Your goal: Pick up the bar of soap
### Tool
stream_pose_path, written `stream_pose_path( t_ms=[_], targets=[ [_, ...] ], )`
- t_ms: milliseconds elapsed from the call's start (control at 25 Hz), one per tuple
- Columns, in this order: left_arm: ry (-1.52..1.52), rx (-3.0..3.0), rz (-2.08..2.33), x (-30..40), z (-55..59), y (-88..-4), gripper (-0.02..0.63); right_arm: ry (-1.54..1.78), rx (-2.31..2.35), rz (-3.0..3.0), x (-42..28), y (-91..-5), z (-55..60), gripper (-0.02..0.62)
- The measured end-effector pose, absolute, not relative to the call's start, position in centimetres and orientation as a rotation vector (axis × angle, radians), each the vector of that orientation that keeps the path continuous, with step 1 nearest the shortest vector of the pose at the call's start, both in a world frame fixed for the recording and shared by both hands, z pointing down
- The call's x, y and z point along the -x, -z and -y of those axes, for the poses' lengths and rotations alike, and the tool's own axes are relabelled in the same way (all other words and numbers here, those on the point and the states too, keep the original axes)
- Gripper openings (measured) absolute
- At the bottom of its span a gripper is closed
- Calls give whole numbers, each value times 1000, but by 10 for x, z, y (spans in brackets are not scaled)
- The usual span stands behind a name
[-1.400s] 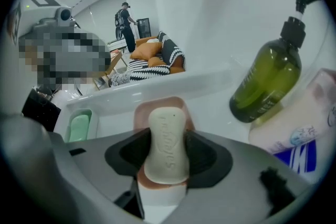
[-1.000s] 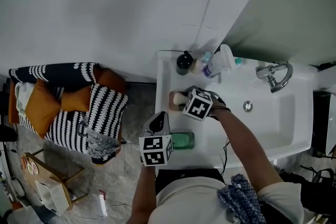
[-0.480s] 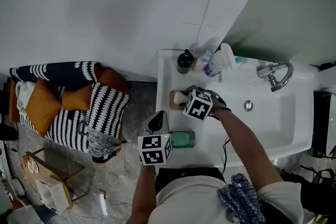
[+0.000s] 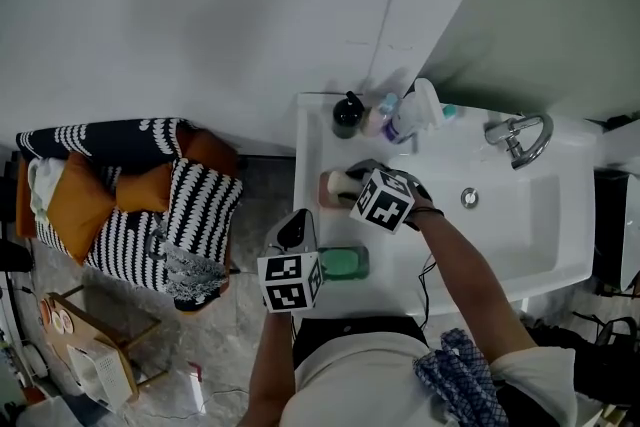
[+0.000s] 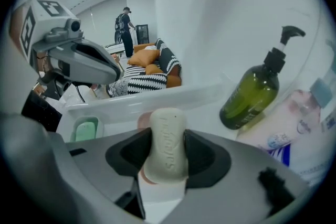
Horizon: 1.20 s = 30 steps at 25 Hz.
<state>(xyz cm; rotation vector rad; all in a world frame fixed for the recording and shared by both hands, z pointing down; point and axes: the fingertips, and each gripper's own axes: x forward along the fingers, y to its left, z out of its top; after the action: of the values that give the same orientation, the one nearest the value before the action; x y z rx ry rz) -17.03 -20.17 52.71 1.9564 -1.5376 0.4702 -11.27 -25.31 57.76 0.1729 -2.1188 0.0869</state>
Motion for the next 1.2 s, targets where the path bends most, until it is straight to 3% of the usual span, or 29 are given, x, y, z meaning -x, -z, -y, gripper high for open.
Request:
stream_pose_path(
  t_ms=[440,1200],
  targets=[
    [-489,-2057,1480,144,203,-516,8,-146,-336,2156,74,-553,245,212],
    [-547,-2212,1272,55,220,-516,8,-363,-602,2037,-62,-574,236,212]
  ],
)
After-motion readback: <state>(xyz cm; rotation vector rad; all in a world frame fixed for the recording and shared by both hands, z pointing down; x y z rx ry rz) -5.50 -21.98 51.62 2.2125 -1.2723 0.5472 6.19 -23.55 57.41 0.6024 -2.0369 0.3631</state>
